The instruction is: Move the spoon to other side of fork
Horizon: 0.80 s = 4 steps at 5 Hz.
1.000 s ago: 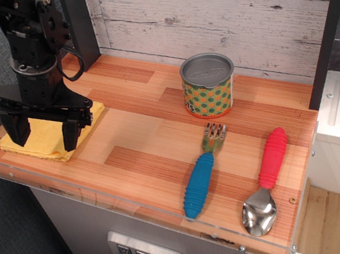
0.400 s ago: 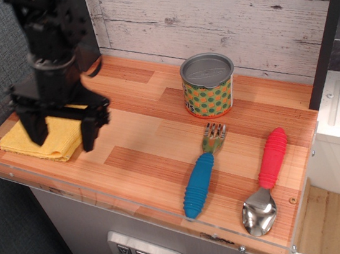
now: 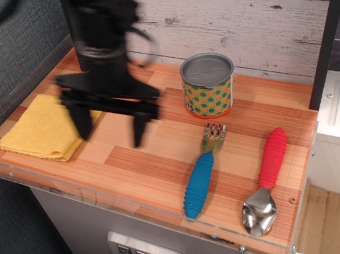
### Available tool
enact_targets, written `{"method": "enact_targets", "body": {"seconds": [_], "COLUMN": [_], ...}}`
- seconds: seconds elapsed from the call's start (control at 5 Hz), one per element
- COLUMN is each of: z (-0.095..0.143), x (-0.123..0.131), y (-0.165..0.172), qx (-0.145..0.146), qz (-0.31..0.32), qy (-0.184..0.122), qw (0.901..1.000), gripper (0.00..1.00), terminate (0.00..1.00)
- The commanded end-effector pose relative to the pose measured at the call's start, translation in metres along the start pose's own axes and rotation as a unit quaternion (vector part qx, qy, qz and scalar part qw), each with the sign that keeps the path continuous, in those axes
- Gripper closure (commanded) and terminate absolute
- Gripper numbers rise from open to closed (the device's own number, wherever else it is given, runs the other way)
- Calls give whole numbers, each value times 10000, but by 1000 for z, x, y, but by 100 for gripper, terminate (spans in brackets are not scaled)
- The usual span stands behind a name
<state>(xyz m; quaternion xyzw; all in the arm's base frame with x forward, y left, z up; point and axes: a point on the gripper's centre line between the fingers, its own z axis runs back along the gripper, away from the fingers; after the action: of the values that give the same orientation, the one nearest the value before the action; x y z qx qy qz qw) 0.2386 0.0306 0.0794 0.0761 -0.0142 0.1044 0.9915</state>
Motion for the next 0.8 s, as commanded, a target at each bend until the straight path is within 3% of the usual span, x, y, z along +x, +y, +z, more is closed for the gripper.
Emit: {"method": "enact_targets", "body": {"seconds": [0.0,0.2,0.6], "z": [15,8,-14], "x": [4,12,25], "y": [-53,-75,-115], "qx": [-510,-765,-1000], "qz": [188,296,216], "qy": [-292,-165,-157], "qw": [9981,9965,9946], "gripper": [0,0,0], "terminate": [0,0,0]}}
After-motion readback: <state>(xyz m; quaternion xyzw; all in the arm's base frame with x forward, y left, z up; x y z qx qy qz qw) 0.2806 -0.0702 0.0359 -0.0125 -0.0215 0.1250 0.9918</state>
